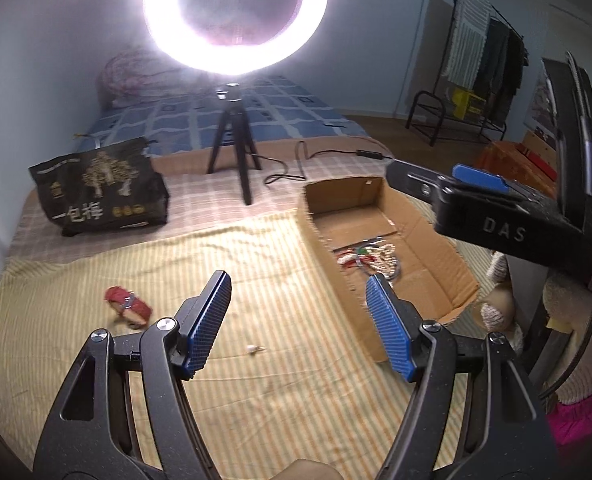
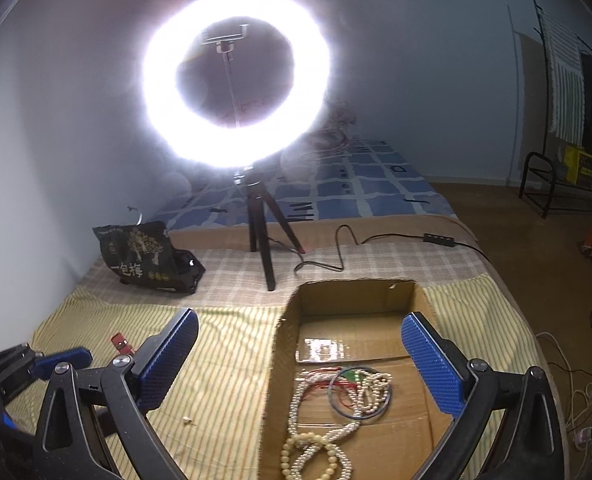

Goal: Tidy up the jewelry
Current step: 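Move both open tools back over the bed toward the watch and earring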

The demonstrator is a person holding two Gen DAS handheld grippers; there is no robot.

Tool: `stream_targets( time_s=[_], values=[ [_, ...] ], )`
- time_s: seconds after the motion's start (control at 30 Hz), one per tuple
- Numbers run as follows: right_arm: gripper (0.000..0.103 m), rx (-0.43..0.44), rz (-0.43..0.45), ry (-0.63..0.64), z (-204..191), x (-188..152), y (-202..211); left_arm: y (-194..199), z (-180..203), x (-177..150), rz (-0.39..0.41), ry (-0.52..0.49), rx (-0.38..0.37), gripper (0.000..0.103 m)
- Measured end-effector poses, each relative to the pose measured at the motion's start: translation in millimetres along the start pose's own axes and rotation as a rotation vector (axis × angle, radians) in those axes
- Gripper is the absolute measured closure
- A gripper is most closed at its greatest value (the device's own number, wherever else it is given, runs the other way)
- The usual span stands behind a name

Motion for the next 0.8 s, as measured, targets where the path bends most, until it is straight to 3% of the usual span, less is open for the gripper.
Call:
stream_targets(
  time_s=[0.47, 0.8],
  values=[
    [0.0, 0.1, -0.051, 0.054, -53.6, -24.8, -13.4, 14.6, -86.5, -21.6, -0.017, 0.116, 0.09, 0.031],
    [0.004, 0.177, -0.165, 0.101, -99.9, -81.6, -35.7, 3.3, -139.3, -46.0, -0.056, 0.212, 0.122, 0.031]
  ],
)
Point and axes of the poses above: each gripper's, at about its wrist camera, not at the fingertips, and y roughly against the way its jaws point, z to its right, x to its top, the point moved 7 cm from there along -y, roughly the way its jaws point, and after that the axes turned 5 degrees about -y, right-handed, at the moved point
